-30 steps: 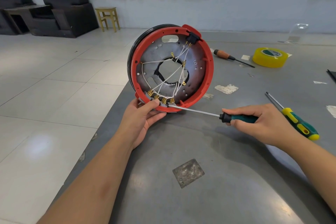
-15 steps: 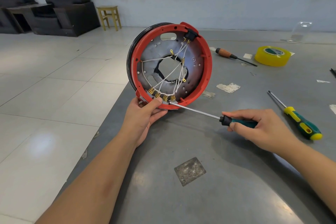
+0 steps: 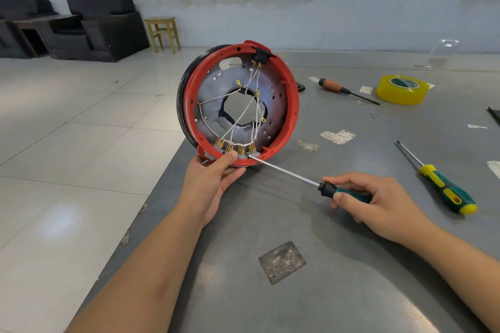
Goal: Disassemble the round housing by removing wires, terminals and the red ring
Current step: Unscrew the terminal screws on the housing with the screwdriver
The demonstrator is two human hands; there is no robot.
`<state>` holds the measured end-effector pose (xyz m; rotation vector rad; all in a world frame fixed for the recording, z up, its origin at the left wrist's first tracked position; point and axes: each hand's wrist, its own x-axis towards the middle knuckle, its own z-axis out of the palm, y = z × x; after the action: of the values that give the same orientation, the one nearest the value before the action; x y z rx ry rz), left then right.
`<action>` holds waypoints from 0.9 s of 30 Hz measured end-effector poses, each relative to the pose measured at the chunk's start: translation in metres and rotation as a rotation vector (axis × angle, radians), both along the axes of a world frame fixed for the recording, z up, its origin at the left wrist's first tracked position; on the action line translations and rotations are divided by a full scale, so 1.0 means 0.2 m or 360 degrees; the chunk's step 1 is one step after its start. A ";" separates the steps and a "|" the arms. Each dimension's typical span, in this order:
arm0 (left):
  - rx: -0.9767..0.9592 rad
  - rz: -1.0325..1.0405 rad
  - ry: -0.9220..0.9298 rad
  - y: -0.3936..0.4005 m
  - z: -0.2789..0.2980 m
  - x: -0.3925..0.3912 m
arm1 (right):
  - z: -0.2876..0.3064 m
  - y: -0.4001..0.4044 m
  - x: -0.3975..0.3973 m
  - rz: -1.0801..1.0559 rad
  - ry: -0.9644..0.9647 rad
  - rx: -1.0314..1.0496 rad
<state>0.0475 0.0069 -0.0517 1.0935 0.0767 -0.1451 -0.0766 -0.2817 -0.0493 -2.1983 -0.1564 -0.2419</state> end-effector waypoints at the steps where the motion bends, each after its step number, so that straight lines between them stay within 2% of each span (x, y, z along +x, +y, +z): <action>1: -0.0001 -0.0003 -0.0004 0.00 0.00 0.00 | 0.00 0.00 0.00 -0.0010 -0.0022 -0.0044; 9: 0.0028 -0.0012 -0.0030 0.00 -0.01 0.00 | 0.04 -0.02 -0.02 -0.0081 -0.0160 -0.0355; 27: -0.0004 0.0018 -0.0076 0.00 -0.04 0.01 | 0.06 -0.04 -0.02 -0.0056 -0.0212 -0.0486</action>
<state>0.0495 0.0066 -0.0592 1.0932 0.0397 -0.1092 -0.0796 -0.2889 -0.0365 -2.4894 -0.2418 -0.4077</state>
